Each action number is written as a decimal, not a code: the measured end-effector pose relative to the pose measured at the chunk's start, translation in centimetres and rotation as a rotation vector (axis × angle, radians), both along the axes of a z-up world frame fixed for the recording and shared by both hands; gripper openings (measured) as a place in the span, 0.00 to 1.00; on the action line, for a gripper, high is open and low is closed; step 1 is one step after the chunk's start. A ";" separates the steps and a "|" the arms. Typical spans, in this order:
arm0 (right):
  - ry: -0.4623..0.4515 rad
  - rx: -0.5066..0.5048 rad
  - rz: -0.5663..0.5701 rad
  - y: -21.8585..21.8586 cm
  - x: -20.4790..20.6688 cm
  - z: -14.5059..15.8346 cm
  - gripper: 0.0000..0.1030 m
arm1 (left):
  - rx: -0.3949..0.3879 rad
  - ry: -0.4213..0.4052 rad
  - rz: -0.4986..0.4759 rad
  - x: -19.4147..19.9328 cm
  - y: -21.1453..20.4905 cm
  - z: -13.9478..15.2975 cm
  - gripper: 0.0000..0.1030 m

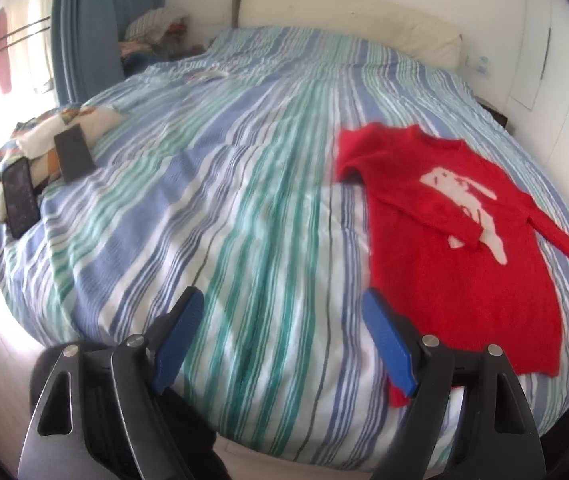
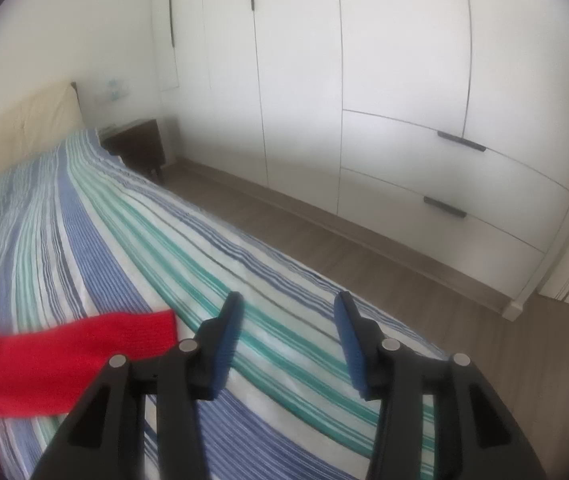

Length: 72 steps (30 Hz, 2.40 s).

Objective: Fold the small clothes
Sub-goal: 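Grasp the other sleeve cuff with the left gripper and pull it outward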

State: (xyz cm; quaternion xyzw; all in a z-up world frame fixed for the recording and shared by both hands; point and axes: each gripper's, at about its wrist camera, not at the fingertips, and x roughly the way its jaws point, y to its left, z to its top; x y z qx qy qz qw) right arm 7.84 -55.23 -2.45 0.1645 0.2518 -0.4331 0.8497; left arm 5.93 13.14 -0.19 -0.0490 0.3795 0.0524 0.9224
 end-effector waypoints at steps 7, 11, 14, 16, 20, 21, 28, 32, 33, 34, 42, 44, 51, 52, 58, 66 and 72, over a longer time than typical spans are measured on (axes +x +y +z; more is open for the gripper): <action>-0.177 -0.072 0.340 9.6 -2.1 3.8 0.68 | 0.173 0.016 -0.525 8.5 -11.1 4.6 0.94; -0.149 -0.107 0.549 16.1 -0.9 2.5 0.70 | 0.349 0.107 -0.722 12.5 -18.5 -1.3 0.89; -0.117 -0.130 0.652 18.2 0.0 1.8 0.70 | 0.410 0.164 -0.815 14.6 -21.4 -5.2 0.86; -0.098 -0.161 0.659 18.7 0.1 1.5 0.70 | 0.449 0.198 -0.835 15.8 -22.3 -7.4 0.78; -0.089 -0.109 0.650 18.0 0.1 0.5 0.70 | 0.365 0.303 -0.804 18.0 -22.0 -9.5 0.39; -0.089 -0.095 0.646 17.8 0.2 0.3 0.70 | 0.322 0.310 -0.766 18.5 -21.5 -9.4 0.19; -0.093 -0.099 0.637 17.7 -0.2 0.5 0.70 | -0.139 0.125 -0.311 20.1 -5.3 1.3 0.07; -0.082 -0.101 0.648 18.0 0.2 0.3 0.70 | -0.212 0.042 0.124 20.5 9.3 3.0 0.07; -0.079 -0.099 0.652 18.1 0.3 0.2 0.70 | -0.204 0.044 0.210 20.2 12.3 2.4 0.07; -0.076 -0.097 0.656 18.2 0.4 0.1 0.70 | -0.193 0.053 0.284 19.9 14.8 1.6 0.07; -0.015 -0.125 0.700 19.8 1.3 -1.0 0.70 | -0.290 0.167 0.483 17.6 20.9 -6.2 0.07; -0.001 -0.116 0.702 19.9 1.6 -1.4 0.70 | -0.292 0.182 0.500 17.3 20.8 -7.2 0.07; 0.024 -0.108 0.709 19.9 2.0 -2.0 0.70 | -0.306 0.232 0.532 17.3 21.5 -10.3 0.06; 0.026 -0.106 0.710 19.9 2.0 -2.0 0.70 | -0.327 0.232 0.536 17.2 21.8 -10.4 0.06; 0.032 -0.104 0.705 19.8 2.0 -2.2 0.70 | -0.347 0.231 0.536 16.7 22.0 -10.9 0.07; 0.035 -0.101 0.690 19.3 1.7 -2.2 0.70 | -0.340 0.242 0.533 17.2 22.0 -11.2 0.07; 0.035 -0.097 0.683 19.2 1.7 -2.2 0.70 | -0.338 0.247 0.531 17.4 22.0 -11.4 0.07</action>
